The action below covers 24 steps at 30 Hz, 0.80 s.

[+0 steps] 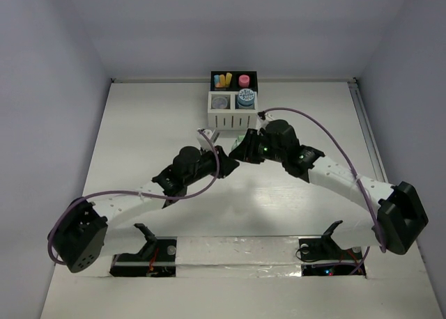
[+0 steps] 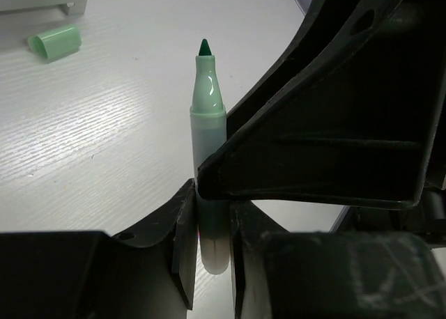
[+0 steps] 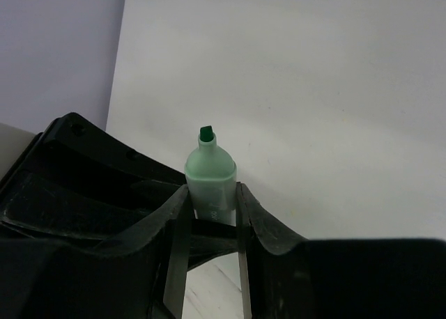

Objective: Sort the stationery into containers
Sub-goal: Pick up the pen from the center of the board.

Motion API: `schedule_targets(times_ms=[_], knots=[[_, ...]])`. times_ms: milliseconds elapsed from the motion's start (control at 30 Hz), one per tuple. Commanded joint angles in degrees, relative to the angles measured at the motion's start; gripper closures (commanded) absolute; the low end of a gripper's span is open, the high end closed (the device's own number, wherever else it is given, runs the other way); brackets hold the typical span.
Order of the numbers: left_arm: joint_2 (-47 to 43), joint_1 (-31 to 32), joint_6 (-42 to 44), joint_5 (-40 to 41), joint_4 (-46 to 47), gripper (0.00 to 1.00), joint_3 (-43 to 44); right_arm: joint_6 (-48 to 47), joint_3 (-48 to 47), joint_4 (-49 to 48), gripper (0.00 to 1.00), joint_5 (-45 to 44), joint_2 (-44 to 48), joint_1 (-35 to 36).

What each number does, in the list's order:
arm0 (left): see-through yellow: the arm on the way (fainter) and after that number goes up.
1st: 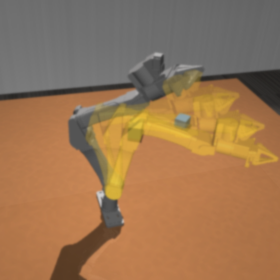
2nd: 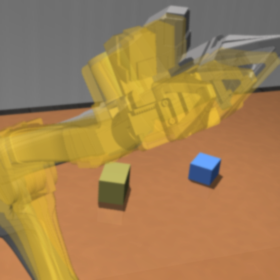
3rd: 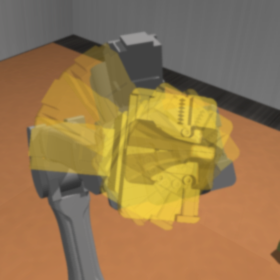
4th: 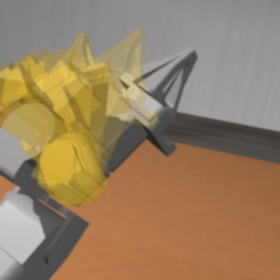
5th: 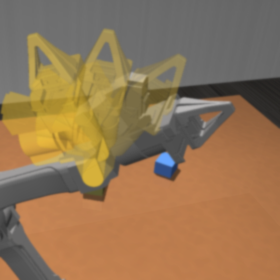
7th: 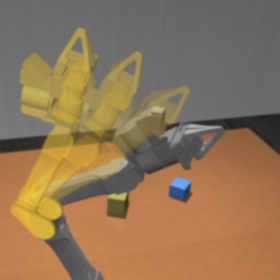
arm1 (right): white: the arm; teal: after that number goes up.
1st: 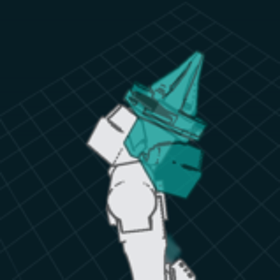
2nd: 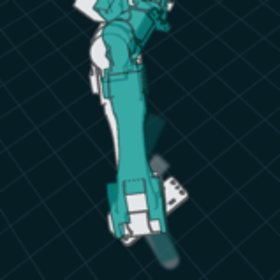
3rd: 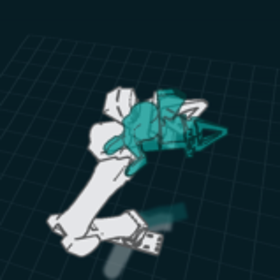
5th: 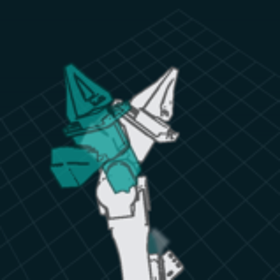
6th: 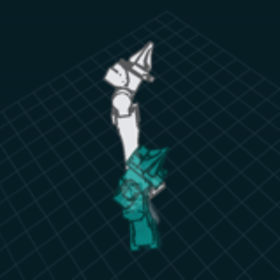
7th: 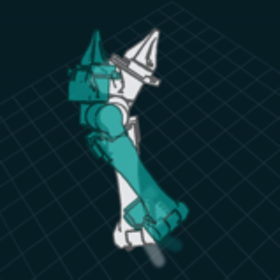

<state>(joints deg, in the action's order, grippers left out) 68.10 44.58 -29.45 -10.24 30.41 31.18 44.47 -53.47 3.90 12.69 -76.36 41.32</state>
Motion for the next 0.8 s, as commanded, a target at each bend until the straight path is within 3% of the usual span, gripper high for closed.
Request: schedule_targets(times_ms=[0, 67, 133, 367, 567, 767], knots=[[-3.6, 0.1, 2.2, 0.1, 1.8, 1.0, 1.2, -0.4, -0.5, -1.3, 0.7, -0.7, 2.6, 0.4], [-4.8, 0.1, 3.3, 1.2, 0.6, 1.0, 0.2, -2.7, -1.8, 1.7, 0.53, -3.1, 3.8, 0.4], [-5.6, 0.1, 3.6, 3.2, -0.1, 1.0, -0.8, -5.5, -2.5, 2.8, 0.49, -4.1, 4.6, 0.4], [-8.5, -5.3, 2.9, 0.9, 0.5, 1.0, -4.0, -11.7, -1.2, 2.9, 0.48, -7.1, 7.3, -4.0], [-10.6, -5.9, 4.1, 2.4, 0.8, 1.0, -4.9, -13.2, -2.0, 1.6, 0.47, -12.3, -1.1, -7.2], [-14.0, -5.9, 4.7, 4.4, 1.8, 1.0, -8.3, -13.4, -3.1, -7.8, 0.3, -20.2, -12.0, -8.3]])
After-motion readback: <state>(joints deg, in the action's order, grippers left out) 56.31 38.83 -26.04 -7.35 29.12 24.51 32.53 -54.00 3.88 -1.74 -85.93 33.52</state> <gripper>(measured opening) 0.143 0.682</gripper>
